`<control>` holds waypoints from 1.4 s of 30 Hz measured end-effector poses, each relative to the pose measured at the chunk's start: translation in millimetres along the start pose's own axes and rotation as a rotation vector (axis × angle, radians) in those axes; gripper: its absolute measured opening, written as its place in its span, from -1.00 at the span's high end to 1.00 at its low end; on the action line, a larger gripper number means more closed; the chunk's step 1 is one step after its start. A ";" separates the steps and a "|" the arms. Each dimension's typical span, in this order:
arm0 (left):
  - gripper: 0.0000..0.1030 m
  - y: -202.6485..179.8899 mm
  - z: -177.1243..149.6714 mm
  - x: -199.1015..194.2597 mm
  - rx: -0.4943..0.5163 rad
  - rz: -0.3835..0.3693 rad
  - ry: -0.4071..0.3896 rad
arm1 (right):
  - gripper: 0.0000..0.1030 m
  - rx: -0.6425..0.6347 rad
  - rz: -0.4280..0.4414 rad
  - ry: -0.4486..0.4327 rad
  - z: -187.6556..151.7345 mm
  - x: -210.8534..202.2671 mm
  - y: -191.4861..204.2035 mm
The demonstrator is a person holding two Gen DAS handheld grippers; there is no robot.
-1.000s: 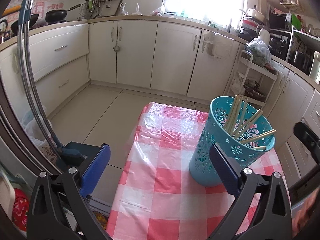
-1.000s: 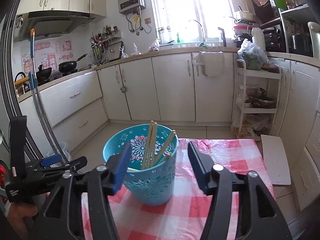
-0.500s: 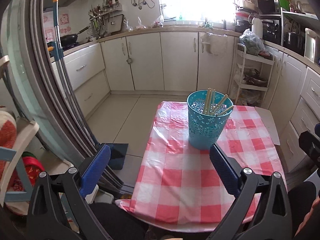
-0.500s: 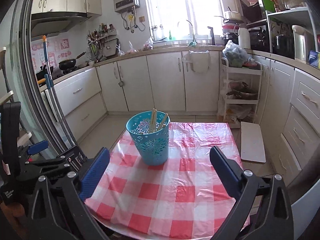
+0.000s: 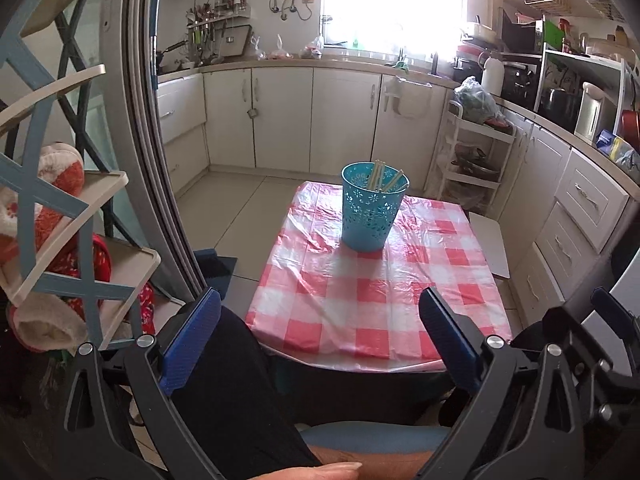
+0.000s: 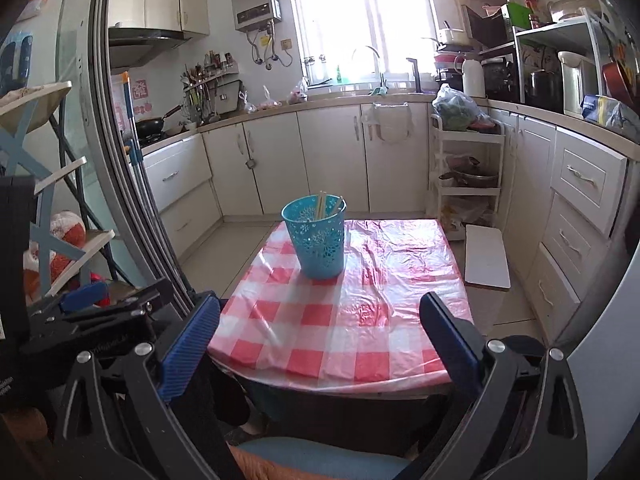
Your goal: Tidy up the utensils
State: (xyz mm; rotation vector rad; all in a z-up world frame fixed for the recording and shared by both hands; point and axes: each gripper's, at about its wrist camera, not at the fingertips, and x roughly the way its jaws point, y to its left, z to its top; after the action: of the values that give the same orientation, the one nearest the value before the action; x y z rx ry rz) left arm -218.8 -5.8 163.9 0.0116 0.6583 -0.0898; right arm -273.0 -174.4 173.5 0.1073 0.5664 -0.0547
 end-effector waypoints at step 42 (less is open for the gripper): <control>-0.85 1.3 -11.1 -37.8 0.028 0.031 -0.074 | -0.86 -0.035 -0.003 -0.057 -10.1 -29.5 13.5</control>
State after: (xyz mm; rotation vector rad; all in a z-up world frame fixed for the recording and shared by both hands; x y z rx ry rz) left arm -255.3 -1.1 178.2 0.0454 0.5829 -0.0690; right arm -302.2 -159.1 182.1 0.0708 0.5099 -0.0506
